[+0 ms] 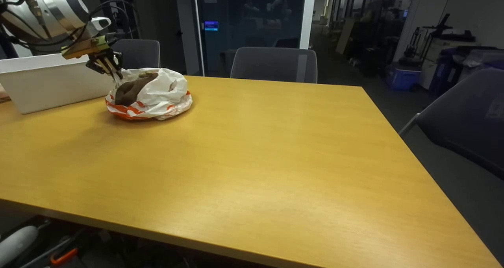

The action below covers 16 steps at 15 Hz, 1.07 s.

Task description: Put the yellow container, the duster and the moose toy in the plastic, then pull up the plastic

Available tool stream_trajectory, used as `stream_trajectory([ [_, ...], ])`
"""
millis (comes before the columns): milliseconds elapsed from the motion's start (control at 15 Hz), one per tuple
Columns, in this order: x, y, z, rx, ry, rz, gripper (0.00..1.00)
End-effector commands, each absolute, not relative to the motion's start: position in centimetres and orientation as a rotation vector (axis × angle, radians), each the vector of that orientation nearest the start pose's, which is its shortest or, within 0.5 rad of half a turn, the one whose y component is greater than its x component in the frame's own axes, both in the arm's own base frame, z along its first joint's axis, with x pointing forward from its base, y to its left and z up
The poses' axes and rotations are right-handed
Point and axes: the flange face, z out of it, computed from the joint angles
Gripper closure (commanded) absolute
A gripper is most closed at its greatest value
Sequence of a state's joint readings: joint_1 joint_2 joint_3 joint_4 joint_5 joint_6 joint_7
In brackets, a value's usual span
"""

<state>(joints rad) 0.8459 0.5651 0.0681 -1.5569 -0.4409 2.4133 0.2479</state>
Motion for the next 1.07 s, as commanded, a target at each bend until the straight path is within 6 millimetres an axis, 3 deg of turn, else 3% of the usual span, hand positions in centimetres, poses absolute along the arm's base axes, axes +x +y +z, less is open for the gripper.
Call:
stream_trajectory([
  [0, 45.2, 53.7, 39.3, -2.919, -1.440, -0.768, 0.81],
  [267, 44.1, 52.0, 43.0, -2.994, -1.366, -0.707, 0.83],
  [600, 42.1, 51.7, 45.0, -3.089, -1.331, -0.659, 0.81],
  [733, 41.5, 51.4, 44.8, -3.105, -1.336, -0.611, 0.81],
  [1000, 41.9, 50.2, 42.1, -3.157, -1.292, -0.450, 0.82],
])
